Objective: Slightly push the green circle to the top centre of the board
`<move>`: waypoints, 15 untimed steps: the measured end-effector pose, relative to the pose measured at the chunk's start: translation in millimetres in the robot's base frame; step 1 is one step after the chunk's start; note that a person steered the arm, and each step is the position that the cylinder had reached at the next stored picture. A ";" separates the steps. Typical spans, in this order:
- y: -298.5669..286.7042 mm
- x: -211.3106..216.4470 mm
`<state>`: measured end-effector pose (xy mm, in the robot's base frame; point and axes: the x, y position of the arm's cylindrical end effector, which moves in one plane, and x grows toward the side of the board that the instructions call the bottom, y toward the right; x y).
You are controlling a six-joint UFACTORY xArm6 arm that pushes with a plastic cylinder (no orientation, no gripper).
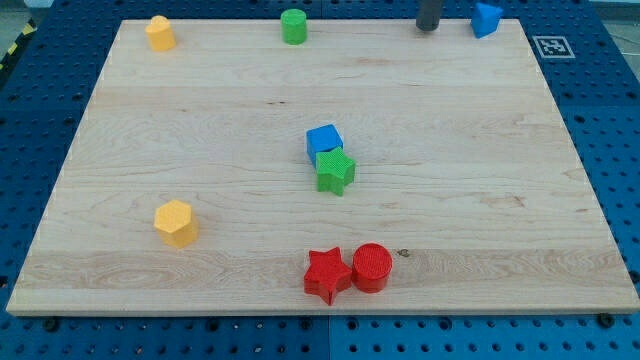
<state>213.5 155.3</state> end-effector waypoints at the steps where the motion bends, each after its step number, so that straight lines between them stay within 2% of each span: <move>1: 1.8 10.9; 2: -12.7 27.2; 4: -97.3 34.2; 8: -128.8 99.7; 10: -189.3 69.1; 11: -195.7 53.1; 13: -237.8 43.5; 14: -238.7 13.4; 15: -238.7 3.0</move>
<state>216.5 -83.4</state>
